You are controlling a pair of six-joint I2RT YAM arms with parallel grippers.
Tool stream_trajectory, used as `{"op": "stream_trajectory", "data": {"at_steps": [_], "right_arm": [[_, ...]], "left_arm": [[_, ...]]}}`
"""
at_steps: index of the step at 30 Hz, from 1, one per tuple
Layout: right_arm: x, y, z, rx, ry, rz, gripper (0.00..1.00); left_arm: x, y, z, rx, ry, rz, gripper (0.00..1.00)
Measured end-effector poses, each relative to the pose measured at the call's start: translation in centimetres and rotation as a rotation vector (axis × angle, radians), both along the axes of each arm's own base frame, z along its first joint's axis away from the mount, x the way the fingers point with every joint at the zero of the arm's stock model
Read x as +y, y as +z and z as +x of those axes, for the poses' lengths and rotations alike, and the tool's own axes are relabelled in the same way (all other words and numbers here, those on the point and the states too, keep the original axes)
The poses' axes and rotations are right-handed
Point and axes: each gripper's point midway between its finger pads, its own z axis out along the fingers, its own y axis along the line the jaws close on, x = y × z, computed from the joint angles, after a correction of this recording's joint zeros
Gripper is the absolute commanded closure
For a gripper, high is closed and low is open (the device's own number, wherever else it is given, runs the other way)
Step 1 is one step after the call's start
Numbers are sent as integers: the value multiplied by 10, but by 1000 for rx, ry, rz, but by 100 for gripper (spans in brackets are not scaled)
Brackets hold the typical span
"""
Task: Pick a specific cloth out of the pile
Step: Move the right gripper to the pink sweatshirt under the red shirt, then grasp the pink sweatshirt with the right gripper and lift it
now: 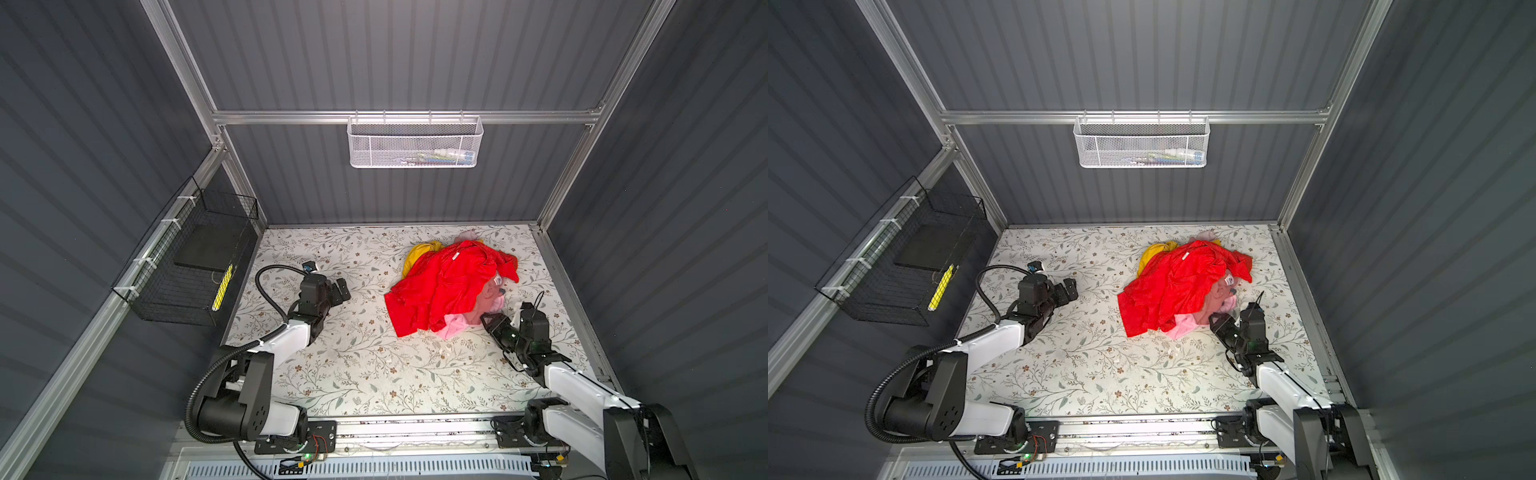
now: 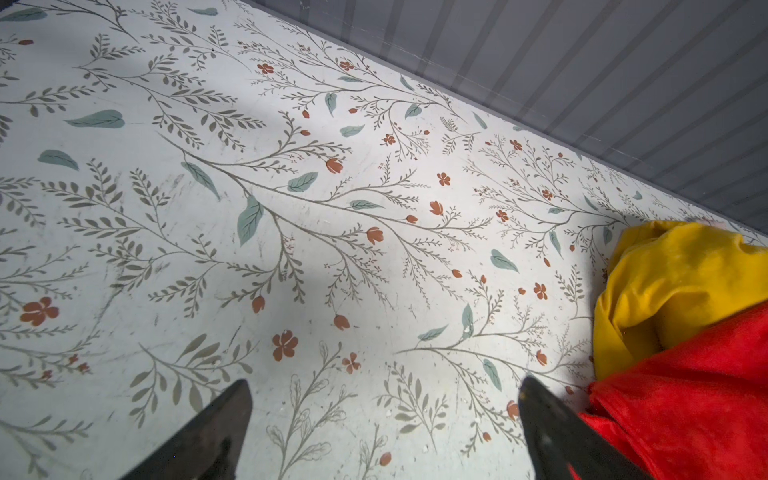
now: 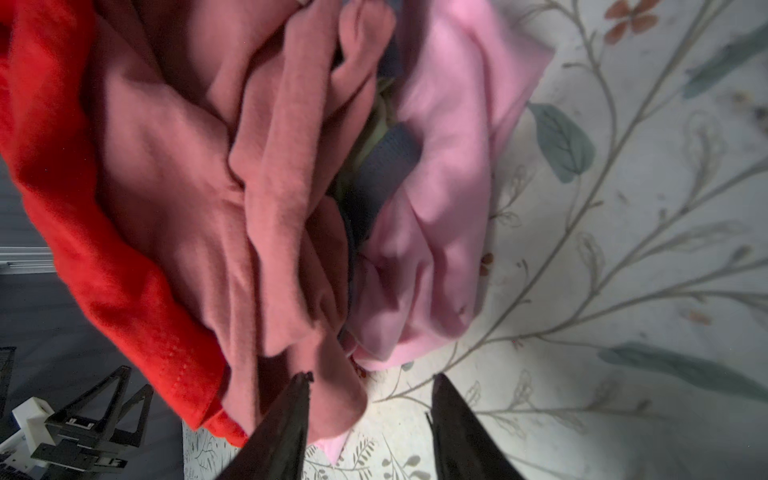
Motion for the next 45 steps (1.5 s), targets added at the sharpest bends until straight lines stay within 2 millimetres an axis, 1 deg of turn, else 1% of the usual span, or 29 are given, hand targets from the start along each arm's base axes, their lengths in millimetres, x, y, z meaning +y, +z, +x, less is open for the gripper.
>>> {"op": "stream_trajectory", "data": {"at_steps": [5, 7, 13, 18, 22, 25, 29, 38, 45], "right_arm": [[7, 7, 11, -28, 22, 10, 56], [10, 8, 16, -34, 30, 12, 59], [17, 6, 26, -31, 51, 16, 62], [19, 5, 30, -33, 58, 14, 76], [21, 11, 32, -58, 67, -3, 90], [21, 21, 33, -89, 69, -19, 100], [19, 34, 32, -131, 64, -35, 100], [17, 72, 27, -241, 65, -73, 100], [16, 112, 24, -344, 68, -98, 100]], "left_arm": [[0, 0, 0, 1, 0, 0, 0], [0, 0, 0, 1, 0, 0, 0], [0, -1, 0, 4, 0, 1, 0], [0, -2, -1, 7, -1, 2, 0], [-1, -2, -2, 10, -4, 3, 0], [-1, -3, -2, 13, -4, 4, 0], [-1, -3, -2, 14, -4, 4, 0], [-1, -3, -2, 14, -4, 4, 0], [-2, -2, -3, 11, -8, 7, 0]]}}
